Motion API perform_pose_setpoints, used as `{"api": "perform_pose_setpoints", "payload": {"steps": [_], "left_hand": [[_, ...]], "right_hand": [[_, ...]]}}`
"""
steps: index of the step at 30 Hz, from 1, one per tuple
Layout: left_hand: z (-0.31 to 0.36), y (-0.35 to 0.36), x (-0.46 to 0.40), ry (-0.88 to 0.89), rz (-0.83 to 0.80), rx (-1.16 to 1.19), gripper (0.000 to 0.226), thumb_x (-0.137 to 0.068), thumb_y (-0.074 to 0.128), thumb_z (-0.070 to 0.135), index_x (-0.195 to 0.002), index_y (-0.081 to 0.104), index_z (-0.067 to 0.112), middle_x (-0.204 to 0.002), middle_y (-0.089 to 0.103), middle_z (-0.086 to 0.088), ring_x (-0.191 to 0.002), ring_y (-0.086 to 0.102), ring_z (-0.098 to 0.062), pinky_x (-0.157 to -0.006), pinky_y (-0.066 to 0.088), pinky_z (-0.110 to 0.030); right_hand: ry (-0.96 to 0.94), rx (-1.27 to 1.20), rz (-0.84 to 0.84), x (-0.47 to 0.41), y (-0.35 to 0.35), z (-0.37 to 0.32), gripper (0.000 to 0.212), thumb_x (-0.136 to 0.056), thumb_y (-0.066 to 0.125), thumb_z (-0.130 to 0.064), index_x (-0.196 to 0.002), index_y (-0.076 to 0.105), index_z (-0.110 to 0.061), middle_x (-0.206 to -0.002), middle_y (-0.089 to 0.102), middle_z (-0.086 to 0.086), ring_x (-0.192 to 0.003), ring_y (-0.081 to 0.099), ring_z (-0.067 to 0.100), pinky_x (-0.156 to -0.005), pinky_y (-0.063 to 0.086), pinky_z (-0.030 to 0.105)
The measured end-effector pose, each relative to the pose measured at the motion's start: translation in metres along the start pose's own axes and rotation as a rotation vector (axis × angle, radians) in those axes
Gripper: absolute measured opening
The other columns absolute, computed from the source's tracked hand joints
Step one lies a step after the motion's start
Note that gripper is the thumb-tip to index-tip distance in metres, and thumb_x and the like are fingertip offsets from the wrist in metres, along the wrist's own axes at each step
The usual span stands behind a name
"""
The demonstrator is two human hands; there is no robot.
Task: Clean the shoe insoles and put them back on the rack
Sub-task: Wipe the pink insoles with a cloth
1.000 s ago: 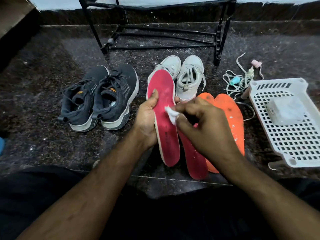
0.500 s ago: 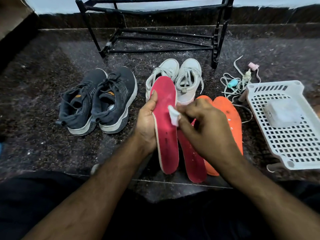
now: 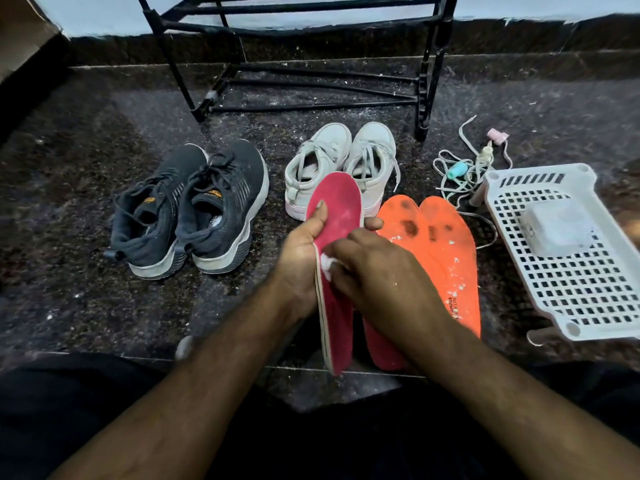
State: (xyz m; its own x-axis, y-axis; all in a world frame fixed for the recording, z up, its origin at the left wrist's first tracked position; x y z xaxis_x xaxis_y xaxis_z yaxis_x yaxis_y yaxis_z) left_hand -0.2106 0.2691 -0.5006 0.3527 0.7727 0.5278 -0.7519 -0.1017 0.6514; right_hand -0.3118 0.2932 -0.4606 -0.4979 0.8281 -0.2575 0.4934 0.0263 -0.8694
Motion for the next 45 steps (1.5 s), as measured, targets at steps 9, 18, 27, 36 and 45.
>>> {"api": "perform_pose_setpoints", "payload": {"steps": [9,18,27,36,45], "left_hand": [[-0.012,0.009,0.007,0.028,0.010,-0.045,0.054,-0.102,0.035,0.054,-0.110,0.065,0.010,-0.085,0.074,-0.013,-0.075,0.074,-0.025,-0.066,0.062,-0.040],[-0.017,0.010,0.004,-0.020,-0.036,-0.064,0.066,-0.101,0.033,0.059,-0.111,0.070,0.006,-0.092,0.074,-0.014,-0.079,0.073,-0.025,-0.068,0.062,-0.039],[-0.015,0.011,0.005,-0.010,-0.035,-0.026,0.074,-0.101,0.030,0.063,-0.121,0.066,0.001,-0.102,0.071,-0.018,-0.091,0.071,-0.028,-0.082,0.059,-0.036],[-0.018,0.008,0.006,-0.026,0.001,-0.257,0.067,-0.098,0.035,0.063,-0.091,0.075,0.010,-0.068,0.067,-0.013,-0.040,0.060,-0.024,-0.037,0.050,-0.031],[-0.021,0.012,0.008,-0.017,0.036,-0.258,0.062,-0.100,0.035,0.060,-0.085,0.071,0.012,-0.056,0.063,-0.009,-0.036,0.057,-0.021,-0.034,0.046,-0.028]], "right_hand": [[0.145,0.033,0.204,-0.028,-0.008,0.029,0.008,-0.085,0.066,-0.020,-0.086,0.064,-0.012,-0.082,0.057,0.007,-0.078,0.058,0.030,-0.064,0.044,0.041],[0.171,-0.036,0.042,-0.003,-0.007,0.028,0.013,-0.079,0.067,-0.027,-0.091,0.062,-0.025,-0.088,0.063,-0.006,-0.087,0.060,0.021,-0.070,0.049,0.038],[0.203,-0.157,0.042,0.001,0.000,0.014,0.006,-0.077,0.063,-0.024,-0.082,0.068,-0.023,-0.078,0.066,-0.003,-0.075,0.063,0.022,-0.068,0.051,0.039],[0.259,0.105,0.188,-0.019,-0.025,0.044,0.011,-0.082,0.064,-0.031,-0.089,0.068,-0.024,-0.085,0.066,-0.002,-0.087,0.063,0.025,-0.077,0.047,0.043],[0.240,0.135,0.052,-0.001,-0.017,0.030,0.010,-0.079,0.066,-0.031,-0.087,0.068,-0.025,-0.084,0.066,-0.002,-0.086,0.063,0.025,-0.077,0.044,0.041]]}}
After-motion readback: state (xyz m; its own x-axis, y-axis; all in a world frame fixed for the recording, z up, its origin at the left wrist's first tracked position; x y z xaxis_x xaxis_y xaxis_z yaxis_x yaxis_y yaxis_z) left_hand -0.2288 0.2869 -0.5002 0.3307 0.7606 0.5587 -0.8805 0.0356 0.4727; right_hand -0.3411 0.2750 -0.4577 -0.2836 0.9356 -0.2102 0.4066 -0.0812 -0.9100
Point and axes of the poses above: each hand's wrist, its own x-axis away from the middle knuckle, its own y-axis out of the palm, z = x × y, the point moved 3 cm from there along -x, towards the middle knuckle
